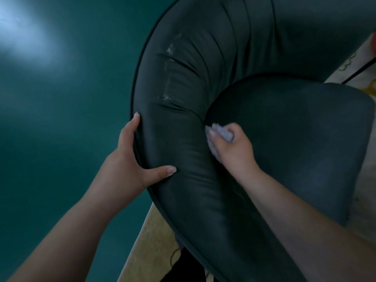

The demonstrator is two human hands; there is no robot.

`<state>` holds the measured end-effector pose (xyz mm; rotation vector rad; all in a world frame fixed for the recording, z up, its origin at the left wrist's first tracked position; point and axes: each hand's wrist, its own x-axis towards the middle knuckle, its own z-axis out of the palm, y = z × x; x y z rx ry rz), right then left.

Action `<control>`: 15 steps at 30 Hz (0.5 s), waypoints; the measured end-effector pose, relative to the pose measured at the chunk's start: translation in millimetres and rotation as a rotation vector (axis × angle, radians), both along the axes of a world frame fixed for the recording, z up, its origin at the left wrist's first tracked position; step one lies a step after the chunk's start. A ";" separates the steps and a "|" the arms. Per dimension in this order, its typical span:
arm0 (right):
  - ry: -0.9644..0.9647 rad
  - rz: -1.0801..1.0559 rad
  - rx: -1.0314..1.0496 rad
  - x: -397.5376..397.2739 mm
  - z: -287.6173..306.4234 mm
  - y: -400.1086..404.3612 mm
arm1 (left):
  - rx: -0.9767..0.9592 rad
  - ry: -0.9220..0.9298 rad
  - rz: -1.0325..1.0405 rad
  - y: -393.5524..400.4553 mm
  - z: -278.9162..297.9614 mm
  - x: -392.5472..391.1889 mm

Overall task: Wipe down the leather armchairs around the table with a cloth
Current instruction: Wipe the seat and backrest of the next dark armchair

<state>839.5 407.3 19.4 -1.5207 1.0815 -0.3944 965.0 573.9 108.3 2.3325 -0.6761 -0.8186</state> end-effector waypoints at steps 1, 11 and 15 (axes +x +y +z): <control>-0.078 -0.005 -0.049 9.7 11.9 0.3 | -0.006 0.002 -0.004 0.5 0.0 -0.3; 0.098 -0.010 -0.058 26.9 3.4 -0.5 | -0.026 -0.002 -0.129 -15.0 2.1 41.0; 0.011 -0.132 -0.172 53.9 29.6 9.2 | -0.001 -0.030 -0.238 -27.0 5.2 73.0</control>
